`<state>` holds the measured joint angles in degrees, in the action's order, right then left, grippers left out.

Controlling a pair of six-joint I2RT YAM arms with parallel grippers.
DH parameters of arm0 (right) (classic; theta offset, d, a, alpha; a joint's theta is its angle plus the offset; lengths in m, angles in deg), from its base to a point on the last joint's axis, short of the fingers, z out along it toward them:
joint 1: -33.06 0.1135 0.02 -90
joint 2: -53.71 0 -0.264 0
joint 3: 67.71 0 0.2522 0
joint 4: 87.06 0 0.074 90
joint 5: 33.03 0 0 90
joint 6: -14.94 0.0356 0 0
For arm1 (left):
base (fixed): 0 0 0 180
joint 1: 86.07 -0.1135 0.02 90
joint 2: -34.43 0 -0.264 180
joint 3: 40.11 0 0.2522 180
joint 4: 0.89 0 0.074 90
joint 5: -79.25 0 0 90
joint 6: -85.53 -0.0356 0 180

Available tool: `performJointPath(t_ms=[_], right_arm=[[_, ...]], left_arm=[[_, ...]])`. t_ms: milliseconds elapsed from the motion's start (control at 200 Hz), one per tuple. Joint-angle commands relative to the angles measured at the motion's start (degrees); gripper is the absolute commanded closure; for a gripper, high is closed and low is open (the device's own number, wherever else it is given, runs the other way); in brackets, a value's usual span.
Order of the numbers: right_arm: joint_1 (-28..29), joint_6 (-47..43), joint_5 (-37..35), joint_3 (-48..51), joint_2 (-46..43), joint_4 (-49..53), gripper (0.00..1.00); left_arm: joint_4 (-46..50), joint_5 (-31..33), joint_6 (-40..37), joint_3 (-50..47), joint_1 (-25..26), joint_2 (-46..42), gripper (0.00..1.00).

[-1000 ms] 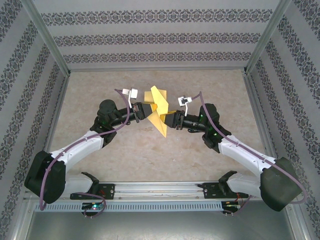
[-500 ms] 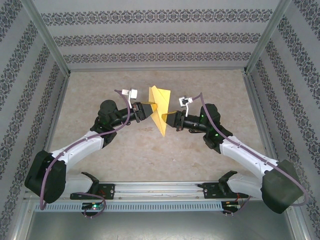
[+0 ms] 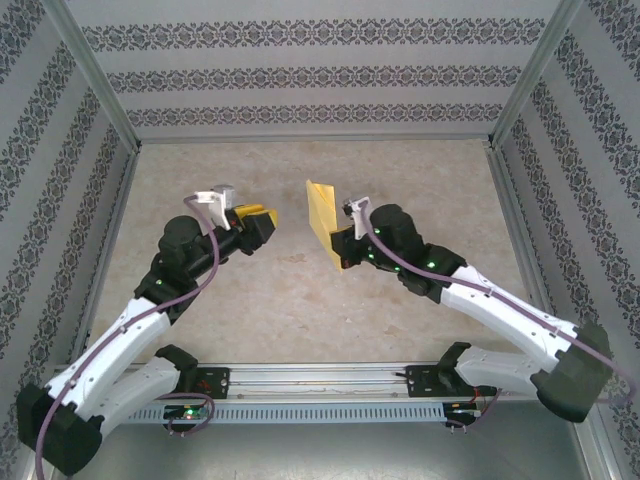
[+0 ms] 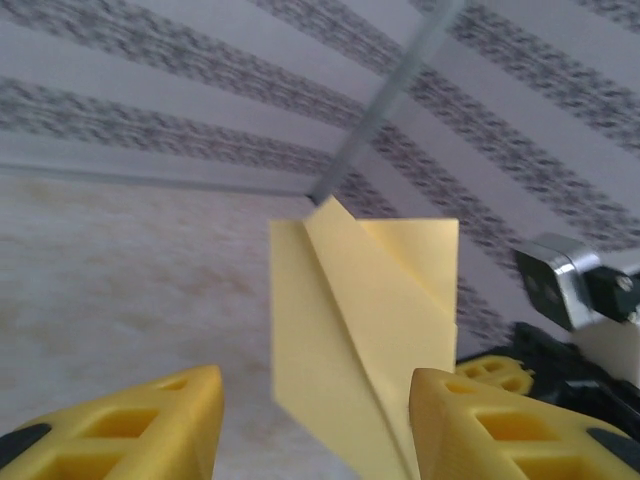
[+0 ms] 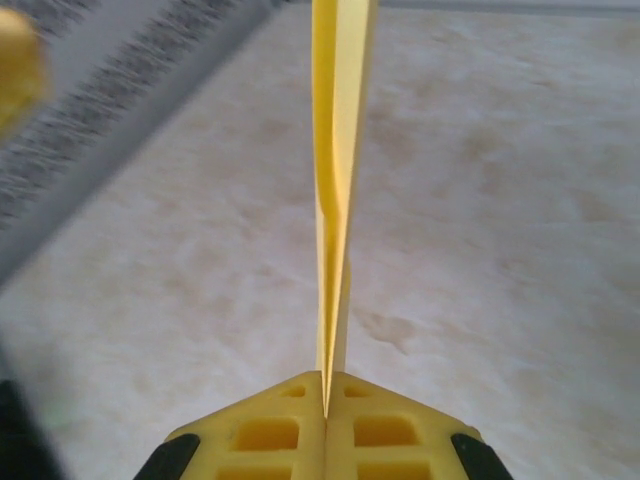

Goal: Fold a paper plane with a square sheet of paper (fold left side to right side)
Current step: Turn over the paper at the center of the table.

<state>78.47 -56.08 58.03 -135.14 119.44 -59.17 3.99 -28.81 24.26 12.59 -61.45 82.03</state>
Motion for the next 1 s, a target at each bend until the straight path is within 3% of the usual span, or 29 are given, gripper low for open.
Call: performJointPath(t_ms=[0, 195, 420, 685, 899, 994], right_arm=[[4.75, -4.66, -24.34, -5.38, 5.92, 15.57, 1.00], [10.18, -1.75, -40.16, -13.91, 19.01, 24.80, 1.00], [11.88, 3.99, -45.53, -22.61, 35.25, 33.33, 0.99], [12.90, 9.61, -48.23, -28.08, 50.26, 37.46, 0.98], [13.91, 10.73, -48.21, -29.97, 56.39, 37.78, 0.93], [14.09, 10.93, -46.59, -30.60, 57.95, 37.81, 0.87]], left_arm=[[9.78, 14.10, -5.37, -1.93, -0.45, -5.14, 0.46], [15.39, 24.93, -5.68, -4.59, -0.54, -13.40, 0.35], [21.50, 33.18, -4.91, -4.41, -0.61, -17.74, 0.33], [22.39, 34.44, -4.92, -3.88, -0.70, -17.85, 0.32], [22.16, 33.79, -4.45, -3.94, -0.67, -16.59, 0.32], [21.99, 33.24, -4.47, -3.75, -0.71, -15.91, 0.31]])
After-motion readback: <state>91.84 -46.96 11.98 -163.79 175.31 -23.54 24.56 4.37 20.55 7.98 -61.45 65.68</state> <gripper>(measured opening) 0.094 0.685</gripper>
